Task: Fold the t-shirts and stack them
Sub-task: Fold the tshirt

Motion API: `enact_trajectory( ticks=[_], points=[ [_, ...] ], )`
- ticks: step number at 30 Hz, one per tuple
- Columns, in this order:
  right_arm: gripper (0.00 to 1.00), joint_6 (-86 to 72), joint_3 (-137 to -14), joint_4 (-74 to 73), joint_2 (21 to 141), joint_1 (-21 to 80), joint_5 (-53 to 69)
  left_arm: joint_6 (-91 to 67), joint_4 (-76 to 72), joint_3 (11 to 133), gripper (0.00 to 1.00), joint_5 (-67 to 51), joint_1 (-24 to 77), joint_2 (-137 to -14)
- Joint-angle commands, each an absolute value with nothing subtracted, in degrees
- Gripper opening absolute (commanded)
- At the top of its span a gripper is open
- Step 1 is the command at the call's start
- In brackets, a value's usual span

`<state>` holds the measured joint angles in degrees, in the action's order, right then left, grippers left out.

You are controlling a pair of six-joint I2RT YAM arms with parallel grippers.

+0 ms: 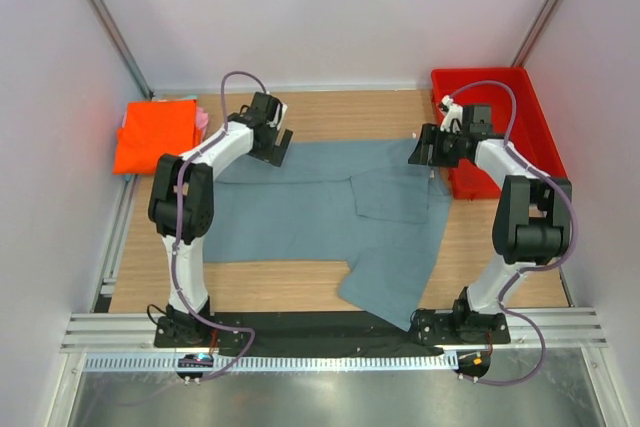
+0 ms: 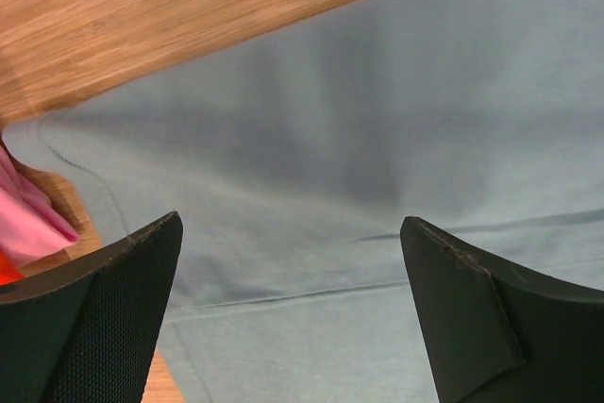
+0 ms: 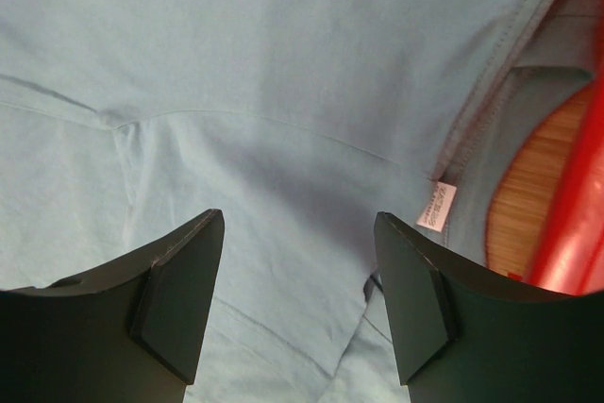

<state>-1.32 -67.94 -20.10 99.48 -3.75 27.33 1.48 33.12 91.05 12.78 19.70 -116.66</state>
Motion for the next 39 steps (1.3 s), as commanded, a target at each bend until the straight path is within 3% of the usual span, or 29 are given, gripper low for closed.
enact_trajectory(
  ticks=[1, 24, 39],
  points=[
    [0.71, -2.9, -71.1, -16.5, 101.8, -2.7, 28.2, 0.4, 30.8, 92.1, 0.98, 11.5, 17.3, -117.7],
    [0.71, -0.3, -92.5, -26.1, 125.9, 6.6, 10.2, -1.1, 33.4, 100.7, 0.96, 9.6, 11.6, -129.3],
    [0.71, -0.3, -98.1, -25.4, 127.1, 6.5, 7.4, -2.4, 33.8, 107.8, 0.98, 14.9, 10.5, -130.6]
  ],
)
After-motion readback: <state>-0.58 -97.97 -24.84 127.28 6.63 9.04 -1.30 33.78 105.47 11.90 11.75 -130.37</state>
